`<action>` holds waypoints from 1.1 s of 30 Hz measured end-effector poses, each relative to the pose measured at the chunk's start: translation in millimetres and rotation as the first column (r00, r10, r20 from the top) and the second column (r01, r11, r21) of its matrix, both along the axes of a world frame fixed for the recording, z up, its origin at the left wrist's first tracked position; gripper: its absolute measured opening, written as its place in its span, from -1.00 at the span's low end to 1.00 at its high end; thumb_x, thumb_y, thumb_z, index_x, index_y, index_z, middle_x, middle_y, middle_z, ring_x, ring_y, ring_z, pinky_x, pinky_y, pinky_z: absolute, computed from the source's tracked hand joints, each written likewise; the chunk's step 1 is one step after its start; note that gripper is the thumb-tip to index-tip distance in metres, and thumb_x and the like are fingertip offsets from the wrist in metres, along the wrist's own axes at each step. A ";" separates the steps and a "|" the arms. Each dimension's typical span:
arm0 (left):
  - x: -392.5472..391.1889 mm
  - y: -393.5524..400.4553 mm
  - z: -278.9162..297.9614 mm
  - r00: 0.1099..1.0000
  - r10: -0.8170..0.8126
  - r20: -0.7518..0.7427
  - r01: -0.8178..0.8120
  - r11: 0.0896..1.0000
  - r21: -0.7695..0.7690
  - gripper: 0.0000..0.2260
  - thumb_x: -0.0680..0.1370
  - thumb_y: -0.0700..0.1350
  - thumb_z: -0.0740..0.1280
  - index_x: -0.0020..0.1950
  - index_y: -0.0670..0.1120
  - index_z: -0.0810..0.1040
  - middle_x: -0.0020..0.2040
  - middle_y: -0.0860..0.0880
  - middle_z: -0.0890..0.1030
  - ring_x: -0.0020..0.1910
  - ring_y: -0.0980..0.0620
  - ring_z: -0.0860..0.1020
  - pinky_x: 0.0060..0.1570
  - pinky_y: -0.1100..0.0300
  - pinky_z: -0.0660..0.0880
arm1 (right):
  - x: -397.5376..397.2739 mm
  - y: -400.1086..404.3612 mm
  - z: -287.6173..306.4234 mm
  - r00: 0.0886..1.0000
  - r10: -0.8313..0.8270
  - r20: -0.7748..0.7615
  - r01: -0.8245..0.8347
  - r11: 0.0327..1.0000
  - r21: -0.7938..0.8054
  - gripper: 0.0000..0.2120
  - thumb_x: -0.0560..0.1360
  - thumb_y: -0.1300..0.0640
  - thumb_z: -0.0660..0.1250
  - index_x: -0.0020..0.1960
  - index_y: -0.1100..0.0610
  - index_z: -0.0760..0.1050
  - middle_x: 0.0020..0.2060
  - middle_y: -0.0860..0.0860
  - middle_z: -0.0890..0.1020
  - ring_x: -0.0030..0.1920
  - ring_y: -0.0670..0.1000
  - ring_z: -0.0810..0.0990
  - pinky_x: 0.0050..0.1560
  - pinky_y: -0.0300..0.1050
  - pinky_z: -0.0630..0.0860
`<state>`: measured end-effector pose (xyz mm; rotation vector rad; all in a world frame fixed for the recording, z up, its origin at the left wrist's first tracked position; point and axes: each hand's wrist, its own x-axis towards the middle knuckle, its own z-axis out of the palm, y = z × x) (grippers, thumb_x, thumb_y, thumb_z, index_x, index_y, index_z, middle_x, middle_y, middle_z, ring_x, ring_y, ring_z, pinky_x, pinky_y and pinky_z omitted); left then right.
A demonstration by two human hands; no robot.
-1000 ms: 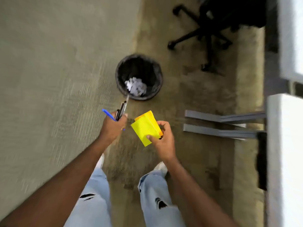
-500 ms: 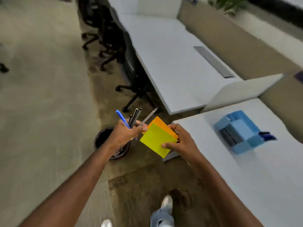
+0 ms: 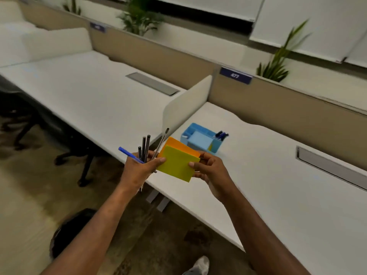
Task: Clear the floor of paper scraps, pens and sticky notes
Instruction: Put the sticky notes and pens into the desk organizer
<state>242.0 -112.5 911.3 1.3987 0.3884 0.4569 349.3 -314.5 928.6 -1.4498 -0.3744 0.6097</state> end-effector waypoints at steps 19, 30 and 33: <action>262.7 -34.8 -17.3 0.989 -0.104 -0.104 0.109 0.993 0.049 -0.78 0.49 -0.03 0.50 -0.23 -0.14 0.62 -0.57 0.08 0.42 -0.61 0.18 0.34 -0.46 0.30 0.47 | 249.3 -50.6 3.5 0.869 -0.265 0.418 0.451 0.771 -0.450 -0.89 0.41 0.28 0.40 -0.09 0.14 0.60 -0.27 0.10 0.58 -0.22 0.11 0.58 -0.22 0.05 0.60; 308.3 21.7 -19.7 0.900 -0.436 0.005 0.436 0.900 -0.009 -0.67 0.54 0.18 0.36 -0.12 -0.06 0.71 -0.53 -0.04 0.40 -0.60 0.09 0.27 -0.58 0.30 0.26 | 268.1 19.8 -38.3 0.885 -0.261 0.385 0.463 0.412 -0.785 -0.94 0.37 0.22 0.36 -0.18 0.21 0.55 -0.24 0.19 0.67 -0.33 0.18 0.68 -0.29 -0.02 0.66; 312.3 36.7 -18.4 0.857 -0.514 0.019 0.515 0.857 -0.008 -0.66 0.54 0.18 0.35 -0.14 -0.07 0.69 -0.53 -0.04 0.42 -0.59 0.09 0.29 -0.57 0.31 0.28 | 273.0 33.9 -47.3 0.883 -0.221 0.413 0.466 0.324 -0.823 -0.85 0.44 0.16 0.39 -0.04 0.22 0.54 -0.08 0.21 0.68 -0.12 0.23 0.69 -0.10 0.04 0.66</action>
